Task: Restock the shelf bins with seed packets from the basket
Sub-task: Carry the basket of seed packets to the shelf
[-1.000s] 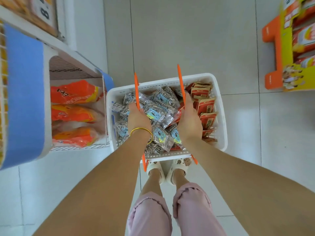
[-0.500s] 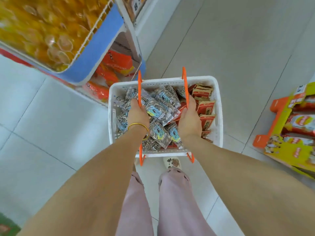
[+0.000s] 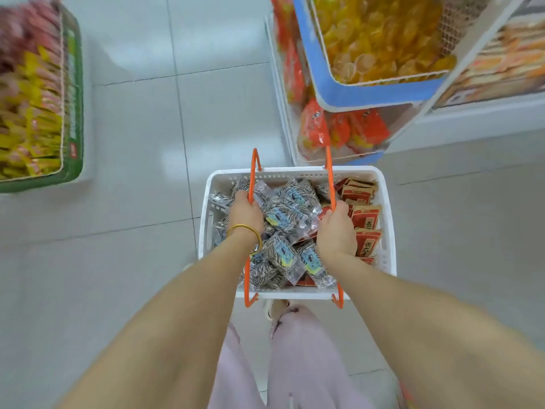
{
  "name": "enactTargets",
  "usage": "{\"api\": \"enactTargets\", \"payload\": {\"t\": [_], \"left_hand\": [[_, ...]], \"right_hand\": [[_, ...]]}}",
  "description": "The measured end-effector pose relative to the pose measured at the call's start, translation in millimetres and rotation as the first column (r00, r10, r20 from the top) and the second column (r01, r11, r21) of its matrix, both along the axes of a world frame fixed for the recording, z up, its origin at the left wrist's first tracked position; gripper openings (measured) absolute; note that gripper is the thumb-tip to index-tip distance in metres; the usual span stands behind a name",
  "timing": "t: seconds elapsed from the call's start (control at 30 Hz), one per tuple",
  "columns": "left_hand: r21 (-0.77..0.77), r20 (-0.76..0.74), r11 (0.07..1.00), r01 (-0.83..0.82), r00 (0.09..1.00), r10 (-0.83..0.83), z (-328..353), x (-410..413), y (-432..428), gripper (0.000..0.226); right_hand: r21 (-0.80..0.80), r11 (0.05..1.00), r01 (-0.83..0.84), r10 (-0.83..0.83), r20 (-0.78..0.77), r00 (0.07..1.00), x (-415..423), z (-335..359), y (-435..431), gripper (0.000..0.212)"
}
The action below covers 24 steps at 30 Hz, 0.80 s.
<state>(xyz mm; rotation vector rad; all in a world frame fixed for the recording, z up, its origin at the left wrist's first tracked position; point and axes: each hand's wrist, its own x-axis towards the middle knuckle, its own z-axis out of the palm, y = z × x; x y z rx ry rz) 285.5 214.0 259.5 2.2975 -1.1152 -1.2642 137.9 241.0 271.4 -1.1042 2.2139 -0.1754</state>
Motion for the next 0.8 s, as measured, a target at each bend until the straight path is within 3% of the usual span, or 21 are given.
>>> {"api": "enactTargets", "payload": {"t": [0.17,0.37,0.8], "left_hand": [[0.003,0.015,0.951,-0.310,0.951,0.310,21.2,126.9,35.8,0.011],[-0.019,0.013,0.787,-0.617,0.786,0.618,36.1,300.5,87.0,0.018],[-0.180,0.028,0.391,-0.902,0.393,0.919,88.9,679.6,202.8,0.006]], "right_hand": [[-0.004,0.946,-0.325,0.325,0.013,0.946,124.4,15.6,-11.0,0.027],[-0.041,0.801,-0.598,0.599,0.017,0.801,308.3,40.1,-12.5,0.021],[-0.188,0.394,-0.900,0.918,0.047,0.393,736.4,78.9,32.3,0.017]]}}
